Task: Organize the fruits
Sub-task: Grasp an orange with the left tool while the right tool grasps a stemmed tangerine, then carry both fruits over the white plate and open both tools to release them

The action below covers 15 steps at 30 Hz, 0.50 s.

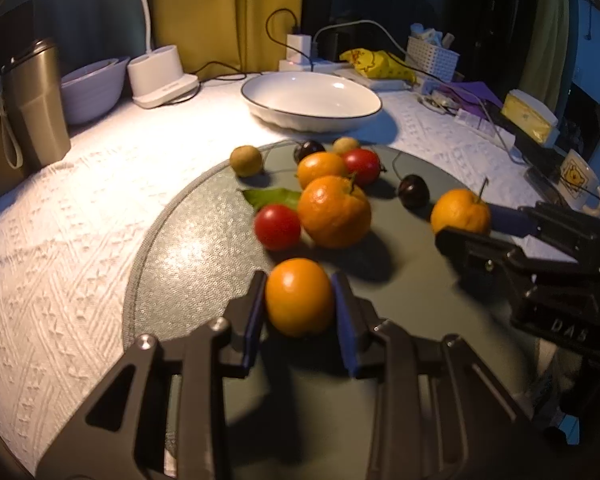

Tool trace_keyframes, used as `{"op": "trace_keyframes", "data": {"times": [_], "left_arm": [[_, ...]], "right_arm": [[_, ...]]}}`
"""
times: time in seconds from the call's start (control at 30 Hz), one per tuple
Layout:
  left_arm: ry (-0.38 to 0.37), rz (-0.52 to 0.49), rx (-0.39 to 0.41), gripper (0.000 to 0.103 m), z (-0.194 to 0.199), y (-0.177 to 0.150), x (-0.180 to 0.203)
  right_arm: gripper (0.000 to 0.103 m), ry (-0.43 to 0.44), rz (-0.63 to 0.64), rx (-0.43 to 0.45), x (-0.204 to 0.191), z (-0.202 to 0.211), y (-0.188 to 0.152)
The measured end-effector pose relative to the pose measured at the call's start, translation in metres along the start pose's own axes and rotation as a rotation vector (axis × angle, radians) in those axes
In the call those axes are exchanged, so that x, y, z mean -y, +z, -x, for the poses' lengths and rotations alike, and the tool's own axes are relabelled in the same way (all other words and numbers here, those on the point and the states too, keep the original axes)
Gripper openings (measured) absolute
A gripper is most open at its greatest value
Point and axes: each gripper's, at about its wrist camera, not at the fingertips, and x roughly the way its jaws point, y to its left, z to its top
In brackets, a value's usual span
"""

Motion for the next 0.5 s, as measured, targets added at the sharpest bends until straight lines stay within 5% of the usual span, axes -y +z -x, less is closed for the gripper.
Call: {"op": "trace_keyframes", "data": {"times": [0.5], "left_arm": [[0.007,-0.009,0.090,0.033,0.011,0.042,-0.003]], "right_arm": [[0.046,-0.028,0.005,0.073,0.026,0.007,0.034]]}}
